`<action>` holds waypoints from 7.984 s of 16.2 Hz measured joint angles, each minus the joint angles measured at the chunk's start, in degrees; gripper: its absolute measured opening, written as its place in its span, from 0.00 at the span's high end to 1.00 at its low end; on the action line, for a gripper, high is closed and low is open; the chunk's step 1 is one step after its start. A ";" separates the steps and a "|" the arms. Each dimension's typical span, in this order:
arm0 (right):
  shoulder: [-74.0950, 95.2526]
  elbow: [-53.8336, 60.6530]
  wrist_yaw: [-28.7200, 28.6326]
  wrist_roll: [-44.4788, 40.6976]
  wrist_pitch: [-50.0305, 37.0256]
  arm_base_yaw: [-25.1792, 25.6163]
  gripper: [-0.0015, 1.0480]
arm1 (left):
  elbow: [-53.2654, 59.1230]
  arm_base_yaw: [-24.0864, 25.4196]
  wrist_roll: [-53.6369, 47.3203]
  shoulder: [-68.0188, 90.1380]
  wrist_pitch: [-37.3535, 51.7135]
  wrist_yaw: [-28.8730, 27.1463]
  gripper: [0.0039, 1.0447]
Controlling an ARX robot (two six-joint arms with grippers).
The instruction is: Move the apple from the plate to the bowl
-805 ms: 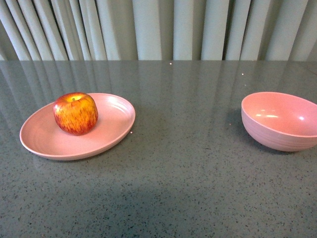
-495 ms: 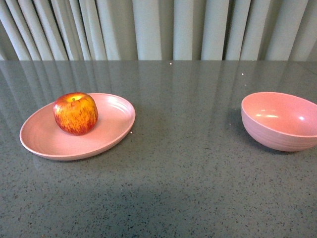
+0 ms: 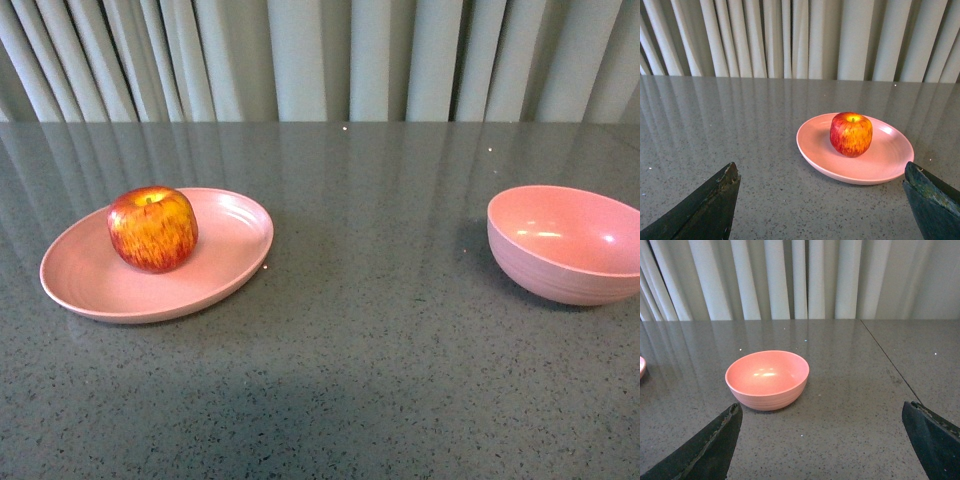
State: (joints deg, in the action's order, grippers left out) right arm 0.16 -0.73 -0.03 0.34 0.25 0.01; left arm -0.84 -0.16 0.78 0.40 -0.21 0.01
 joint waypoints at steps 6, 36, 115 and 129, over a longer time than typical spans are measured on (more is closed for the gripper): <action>0.00 0.00 0.00 0.00 0.00 0.00 0.06 | 0.00 0.00 0.00 0.00 0.00 0.00 0.06; 101.44 -57.94 -1.44 4.00 -1.16 0.31 0.06 | 0.00 0.00 0.00 0.00 0.00 0.00 0.06; 2.60 -2.29 0.02 0.04 0.20 0.00 0.98 | 0.00 0.00 0.00 0.00 0.00 0.00 0.06; 0.07 0.00 0.02 0.00 0.02 0.00 0.53 | 0.00 0.00 -0.15 0.00 0.00 -0.02 0.06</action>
State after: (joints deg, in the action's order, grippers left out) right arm 0.23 -0.73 -0.01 0.34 0.27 0.01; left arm -0.84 -0.16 0.62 0.40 -0.21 -0.01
